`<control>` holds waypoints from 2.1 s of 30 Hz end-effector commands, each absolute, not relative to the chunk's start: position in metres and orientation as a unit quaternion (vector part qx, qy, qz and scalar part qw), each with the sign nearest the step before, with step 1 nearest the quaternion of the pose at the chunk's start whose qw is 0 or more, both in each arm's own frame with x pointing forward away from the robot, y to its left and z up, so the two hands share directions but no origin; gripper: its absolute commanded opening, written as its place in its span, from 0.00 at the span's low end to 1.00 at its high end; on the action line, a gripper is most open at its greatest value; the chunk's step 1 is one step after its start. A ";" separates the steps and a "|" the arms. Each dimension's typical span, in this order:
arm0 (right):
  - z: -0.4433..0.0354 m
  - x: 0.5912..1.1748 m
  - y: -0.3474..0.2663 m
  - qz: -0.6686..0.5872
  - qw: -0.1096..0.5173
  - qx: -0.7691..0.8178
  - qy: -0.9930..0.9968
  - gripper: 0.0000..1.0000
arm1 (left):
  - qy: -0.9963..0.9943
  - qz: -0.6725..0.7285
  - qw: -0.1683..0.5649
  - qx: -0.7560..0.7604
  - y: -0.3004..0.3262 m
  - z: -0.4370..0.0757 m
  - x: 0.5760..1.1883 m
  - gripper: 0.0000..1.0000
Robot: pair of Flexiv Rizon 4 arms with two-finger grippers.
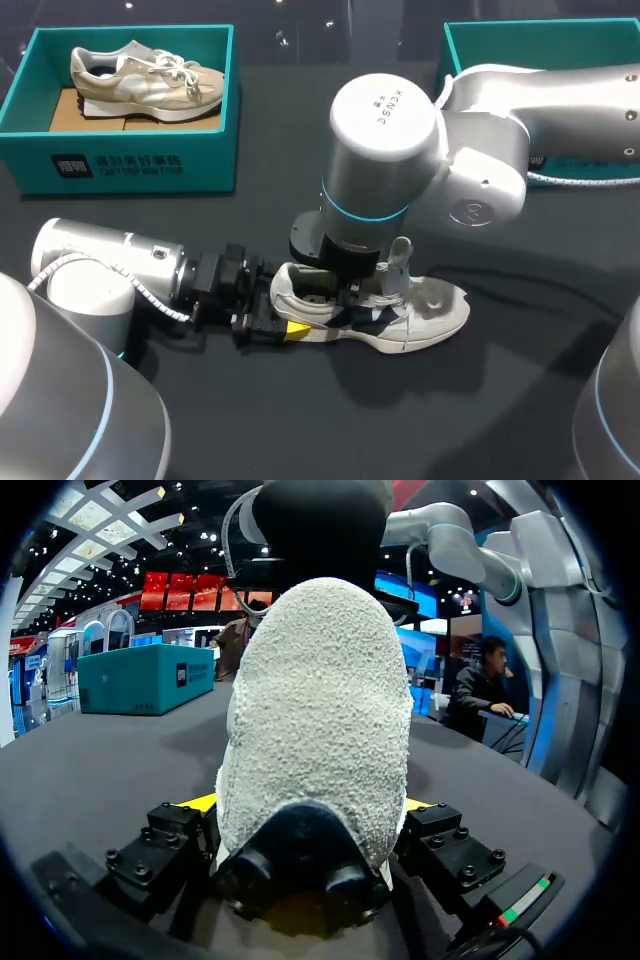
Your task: Take the shoe out of the shoebox, open the shoe tongue, remove and reinsert the insole, then place the shoe into the shoebox
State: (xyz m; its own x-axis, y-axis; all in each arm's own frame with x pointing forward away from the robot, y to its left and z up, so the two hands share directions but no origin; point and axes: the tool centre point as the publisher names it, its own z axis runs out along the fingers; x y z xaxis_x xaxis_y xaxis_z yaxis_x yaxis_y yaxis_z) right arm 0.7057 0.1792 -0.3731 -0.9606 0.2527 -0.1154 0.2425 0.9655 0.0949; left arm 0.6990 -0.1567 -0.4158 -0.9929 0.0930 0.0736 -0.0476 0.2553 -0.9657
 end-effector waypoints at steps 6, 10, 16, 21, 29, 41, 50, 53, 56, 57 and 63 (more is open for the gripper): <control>-0.374 0.699 0.168 0.034 0.083 0.132 0.987 0.00 | -0.791 0.610 0.058 -0.014 -0.157 -0.418 0.701 0.00; -0.377 0.699 0.164 0.034 0.087 0.137 0.986 0.00 | -0.791 0.610 0.058 -0.014 -0.157 -0.418 0.701 0.00; -0.383 0.701 0.160 0.025 0.085 0.149 0.985 0.25 | -0.791 0.610 0.058 -0.014 -0.157 -0.418 0.701 0.00; -0.383 0.706 0.156 0.030 0.082 0.150 0.985 0.25 | -0.791 0.610 0.058 -0.014 -0.157 -0.418 0.701 0.00; -0.390 0.711 0.166 0.056 0.064 0.128 0.988 0.24 | -0.791 0.610 0.058 -0.014 -0.157 -0.418 0.701 0.00; -0.409 0.710 0.164 0.069 0.034 0.133 0.988 0.33 | -0.791 0.610 0.058 -0.014 -0.157 -0.418 0.701 0.00; -0.415 0.719 0.170 0.060 0.016 0.118 0.991 0.39 | -0.791 0.610 0.058 -0.014 -0.157 -0.418 0.701 0.00; -0.420 0.717 0.172 0.062 0.000 0.119 0.991 0.38 | -0.791 0.610 0.058 -0.014 -0.157 -0.418 0.701 0.00; -0.426 0.711 0.174 0.064 -0.017 0.124 0.990 0.37 | -0.791 0.610 0.058 -0.014 -0.157 -0.418 0.701 0.00; -0.427 0.709 0.174 0.064 -0.023 0.126 0.990 0.36 | -0.791 0.610 0.058 -0.014 -0.157 -0.418 0.701 0.00; -0.436 0.692 0.179 0.062 -0.054 0.140 0.987 0.23 | -0.791 0.610 0.058 -0.014 -0.157 -0.418 0.701 0.00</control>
